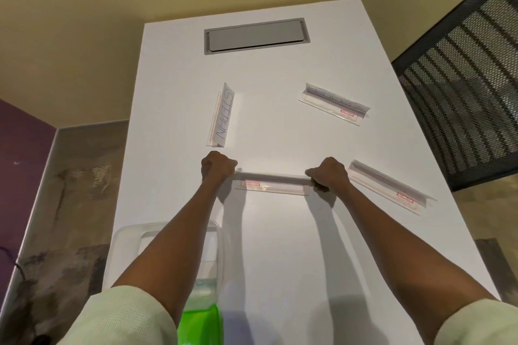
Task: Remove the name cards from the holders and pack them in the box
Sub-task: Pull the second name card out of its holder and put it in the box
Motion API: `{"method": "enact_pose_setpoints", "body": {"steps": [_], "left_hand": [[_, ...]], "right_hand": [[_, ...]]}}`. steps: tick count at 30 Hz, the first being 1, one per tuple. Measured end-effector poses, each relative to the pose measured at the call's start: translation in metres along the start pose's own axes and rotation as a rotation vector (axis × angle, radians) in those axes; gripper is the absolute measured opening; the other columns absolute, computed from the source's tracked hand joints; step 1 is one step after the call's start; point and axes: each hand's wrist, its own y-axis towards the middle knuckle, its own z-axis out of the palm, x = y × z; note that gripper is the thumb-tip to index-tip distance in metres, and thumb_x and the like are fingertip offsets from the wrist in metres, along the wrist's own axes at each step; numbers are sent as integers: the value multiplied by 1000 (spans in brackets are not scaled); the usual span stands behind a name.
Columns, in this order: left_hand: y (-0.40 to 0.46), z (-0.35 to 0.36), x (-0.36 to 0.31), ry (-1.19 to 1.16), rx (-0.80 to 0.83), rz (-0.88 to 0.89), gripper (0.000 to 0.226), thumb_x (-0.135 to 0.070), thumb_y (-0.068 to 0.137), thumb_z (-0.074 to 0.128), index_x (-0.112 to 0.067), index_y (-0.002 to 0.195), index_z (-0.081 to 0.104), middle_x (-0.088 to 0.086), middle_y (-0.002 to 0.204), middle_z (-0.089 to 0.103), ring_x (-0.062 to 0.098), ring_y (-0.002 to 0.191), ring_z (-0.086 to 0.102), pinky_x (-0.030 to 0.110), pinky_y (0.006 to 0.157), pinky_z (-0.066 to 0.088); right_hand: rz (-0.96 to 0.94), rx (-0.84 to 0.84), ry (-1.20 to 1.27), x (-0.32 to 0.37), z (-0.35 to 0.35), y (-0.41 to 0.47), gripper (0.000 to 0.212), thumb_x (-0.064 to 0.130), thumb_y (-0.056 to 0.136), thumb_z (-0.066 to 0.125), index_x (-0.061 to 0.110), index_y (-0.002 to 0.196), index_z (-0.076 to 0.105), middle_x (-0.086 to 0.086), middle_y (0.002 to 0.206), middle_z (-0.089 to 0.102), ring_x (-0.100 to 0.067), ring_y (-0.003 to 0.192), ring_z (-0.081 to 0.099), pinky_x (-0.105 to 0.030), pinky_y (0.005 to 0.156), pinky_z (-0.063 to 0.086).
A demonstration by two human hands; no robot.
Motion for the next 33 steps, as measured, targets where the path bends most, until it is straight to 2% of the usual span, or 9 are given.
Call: {"method": "enact_pose_setpoints", "body": {"steps": [4,7,12,17,20,23,27,30,33], "left_hand": [[-4,-2,-3,104,-23,-27,37,-18,79,67,-12,54,41,6,66,55,25,71,59,25,57,43],[-7,-3,-2,95,11,-23,35,-23,79,71,-16,59,43,8,80,57,32,85,65,31,67,47],[-20,-8,-5,190,42,-55,23,-20,83,67,-6,68,56,3,62,49,29,94,70,32,74,55],[-36,-15,-5,188,-17,-115,27,-25,78,75,-4,85,59,15,98,72,31,95,70,37,83,58],[-39,-18,-2,157,-27,-115,35,-26,77,78,0,99,69,15,101,73,31,96,69,39,86,57],[-42,-21,2,21,-23,-71,19,-19,79,76,-5,91,71,11,95,73,30,96,69,37,83,57],[-47,-21,4,-70,0,31,9,-9,84,66,-7,89,74,10,92,74,28,91,70,35,78,58],[-52,-19,-1,-94,-9,60,17,-3,82,67,-1,98,73,16,97,74,32,89,71,40,81,59],[-59,-16,-6,-122,-47,43,15,0,77,72,-5,91,73,16,85,73,31,66,67,34,67,56]], "right_hand": [[-3,22,-52,3,2,0,26,19,71,62,11,47,59,1,35,58,-8,27,50,-19,44,41],[-14,16,-59,5,3,0,23,18,73,63,9,52,62,-1,41,62,-11,30,53,-19,45,42],[-25,29,-74,8,4,-4,22,17,75,63,7,55,64,-4,47,65,-11,31,52,-19,44,42],[-24,-3,-104,12,2,-10,24,15,73,65,10,50,59,1,38,57,-14,34,51,-21,48,46],[-44,-8,-78,14,-4,-13,20,19,77,68,5,63,66,-6,56,67,-20,48,59,-28,56,51],[-73,-22,-61,16,-11,-16,23,17,78,69,-3,89,68,-17,85,72,-27,71,64,-36,71,56],[-87,-50,-47,16,-23,-23,13,1,72,61,-5,82,66,-20,78,68,-27,64,59,-28,57,45],[-109,-58,15,10,-31,-22,20,0,76,62,-7,95,67,-21,92,70,-31,84,66,-31,69,51],[-150,-72,49,2,-36,-24,18,4,81,63,-7,95,69,-22,96,71,-30,88,66,-35,78,55]]}}
